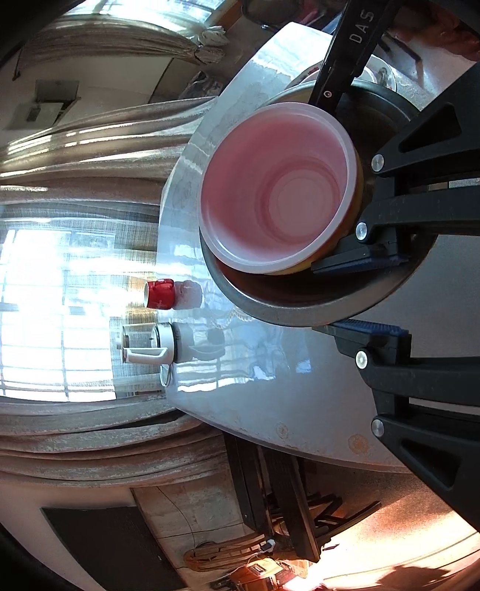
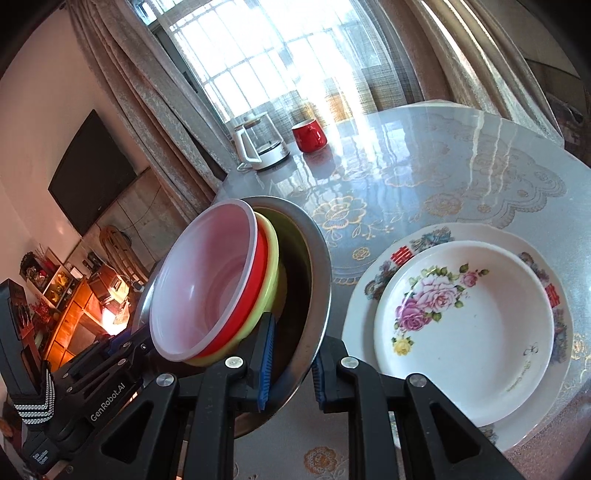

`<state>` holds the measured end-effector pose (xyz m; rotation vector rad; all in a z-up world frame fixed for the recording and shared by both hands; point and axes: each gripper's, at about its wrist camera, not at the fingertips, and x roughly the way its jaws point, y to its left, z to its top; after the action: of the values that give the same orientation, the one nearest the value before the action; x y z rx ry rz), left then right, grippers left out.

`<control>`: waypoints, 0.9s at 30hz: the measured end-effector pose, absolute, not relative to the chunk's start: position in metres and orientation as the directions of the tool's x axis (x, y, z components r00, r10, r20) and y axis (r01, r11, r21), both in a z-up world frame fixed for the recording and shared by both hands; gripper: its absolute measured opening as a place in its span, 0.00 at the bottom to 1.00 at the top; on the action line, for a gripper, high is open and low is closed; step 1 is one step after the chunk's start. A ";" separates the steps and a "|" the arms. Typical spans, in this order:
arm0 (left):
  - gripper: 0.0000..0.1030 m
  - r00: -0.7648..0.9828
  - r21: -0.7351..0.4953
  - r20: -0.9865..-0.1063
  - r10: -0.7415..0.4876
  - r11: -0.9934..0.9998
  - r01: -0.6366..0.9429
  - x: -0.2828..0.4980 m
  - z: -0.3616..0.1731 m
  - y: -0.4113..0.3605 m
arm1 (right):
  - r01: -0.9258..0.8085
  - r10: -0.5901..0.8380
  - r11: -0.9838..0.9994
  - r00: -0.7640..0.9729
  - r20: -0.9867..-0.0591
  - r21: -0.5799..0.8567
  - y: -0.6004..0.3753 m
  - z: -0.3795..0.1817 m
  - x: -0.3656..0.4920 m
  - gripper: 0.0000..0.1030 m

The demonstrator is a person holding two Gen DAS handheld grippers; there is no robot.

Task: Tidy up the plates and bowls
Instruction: 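Lift the nested steel bowl with both tools and carry it toward the plate stack, then lower the nested steel bowl onto the rose-pattern plate and open both tools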

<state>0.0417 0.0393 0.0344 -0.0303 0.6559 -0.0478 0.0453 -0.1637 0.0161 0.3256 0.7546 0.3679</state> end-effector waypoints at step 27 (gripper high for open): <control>0.23 0.783 -0.039 -0.550 -0.289 0.946 0.322 0.070 0.060 -0.089 | 0.056 0.231 0.887 0.805 -0.546 0.458 -0.292 0.038 0.021 0.17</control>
<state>0.0703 -0.0886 0.0605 0.0581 0.5842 -0.3295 0.0207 -0.2915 0.0382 0.4776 0.6331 0.0976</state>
